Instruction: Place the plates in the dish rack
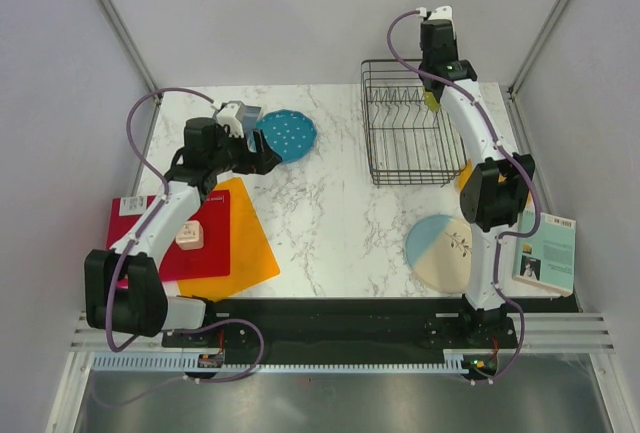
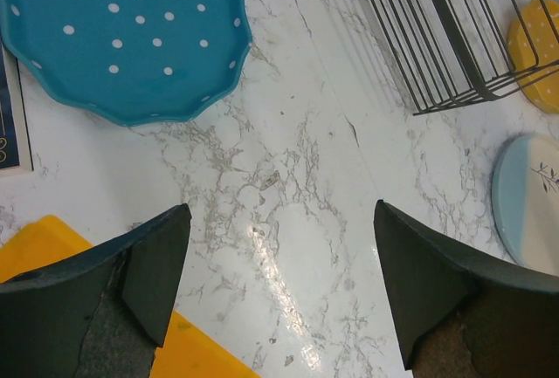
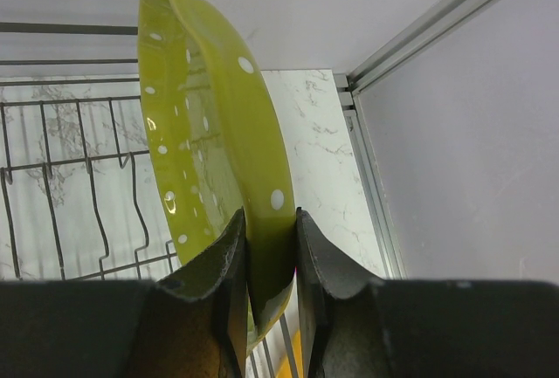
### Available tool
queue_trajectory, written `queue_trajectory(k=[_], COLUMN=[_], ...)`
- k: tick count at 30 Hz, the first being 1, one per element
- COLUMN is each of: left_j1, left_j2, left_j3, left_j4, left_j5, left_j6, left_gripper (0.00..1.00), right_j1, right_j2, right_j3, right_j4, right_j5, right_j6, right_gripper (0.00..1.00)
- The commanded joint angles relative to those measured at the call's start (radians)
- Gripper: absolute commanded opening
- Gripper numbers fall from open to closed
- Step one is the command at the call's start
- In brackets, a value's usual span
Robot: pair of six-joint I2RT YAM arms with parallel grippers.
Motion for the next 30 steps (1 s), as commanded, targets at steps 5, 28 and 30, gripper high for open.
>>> queue_trajectory(k=[5,28,30], left_j1=[-0.013,-0.054,-0.066], left_j2=[0.026,0.079,0.083], left_j3=[0.04,0.072,0.072], left_j4=[0.039,0.012,0.007], left_j5=[0.012,0.012,0.012], left_j6=[-0.015,-0.043,-0.048], left_gripper=[0.91,0.92,0.92], right_j1=[-0.016,-0.023,-0.021], right_j2=[-0.019,0.076,0.032], right_j3=[0.083,0.069,0.055], right_j4=[0.15,0.031,0.019], right_j5=[0.063,-0.009,-0.012], right_j6=[0.015,0.089,0.083], right_gripper=[0.0,0.42,0.55])
